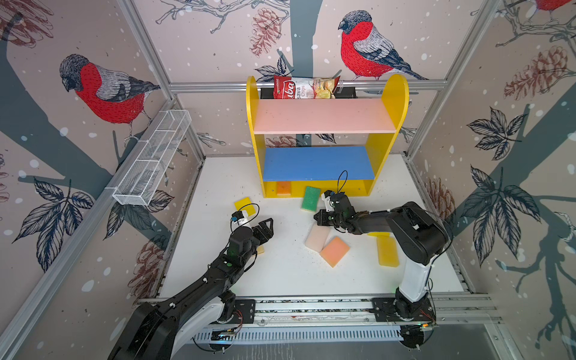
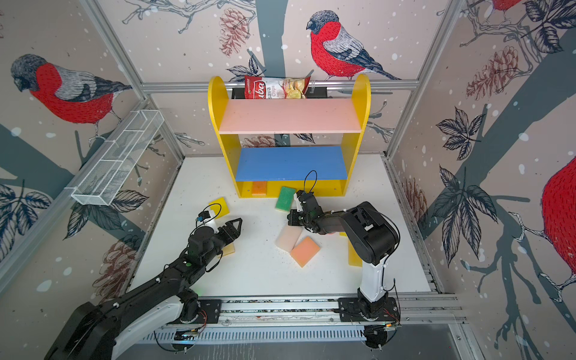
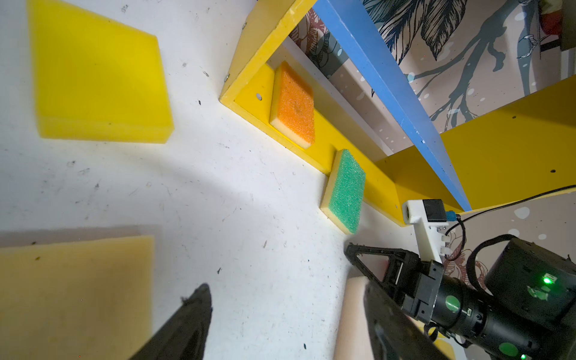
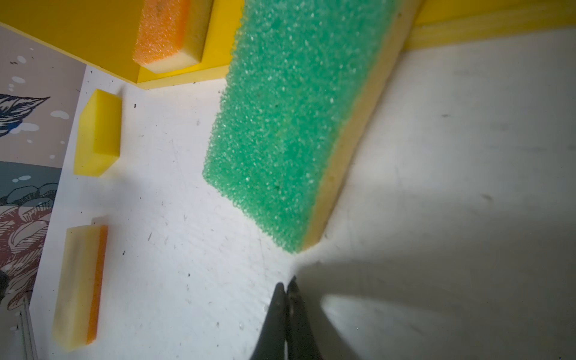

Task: Place and organize the cleaning sponges onto the shelf
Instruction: 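Release the green sponge and pull right gripper back slightly, then push the green sponge upright against the shelf base with right gripper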

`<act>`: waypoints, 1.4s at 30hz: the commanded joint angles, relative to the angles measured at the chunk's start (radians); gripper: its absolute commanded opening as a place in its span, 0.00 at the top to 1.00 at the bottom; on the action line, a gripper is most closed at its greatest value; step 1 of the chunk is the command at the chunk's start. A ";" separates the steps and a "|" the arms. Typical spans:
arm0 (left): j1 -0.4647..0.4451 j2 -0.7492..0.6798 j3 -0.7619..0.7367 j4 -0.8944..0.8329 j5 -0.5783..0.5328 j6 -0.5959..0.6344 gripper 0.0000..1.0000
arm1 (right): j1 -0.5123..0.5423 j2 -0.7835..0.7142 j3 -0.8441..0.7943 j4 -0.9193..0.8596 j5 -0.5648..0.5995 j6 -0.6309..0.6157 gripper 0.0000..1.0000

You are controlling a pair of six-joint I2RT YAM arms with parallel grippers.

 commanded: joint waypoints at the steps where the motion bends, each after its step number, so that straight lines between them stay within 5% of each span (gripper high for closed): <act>1: 0.001 0.003 0.007 0.031 -0.019 0.021 0.24 | -0.003 0.015 0.002 0.013 0.013 0.015 1.00; 12: 0.002 0.002 0.007 0.023 -0.018 0.020 0.24 | -0.092 0.073 0.063 0.034 -0.020 0.064 0.98; 42: 0.004 -0.013 0.008 -0.005 -0.038 0.029 0.23 | -0.048 0.185 0.131 0.105 -0.068 0.145 0.93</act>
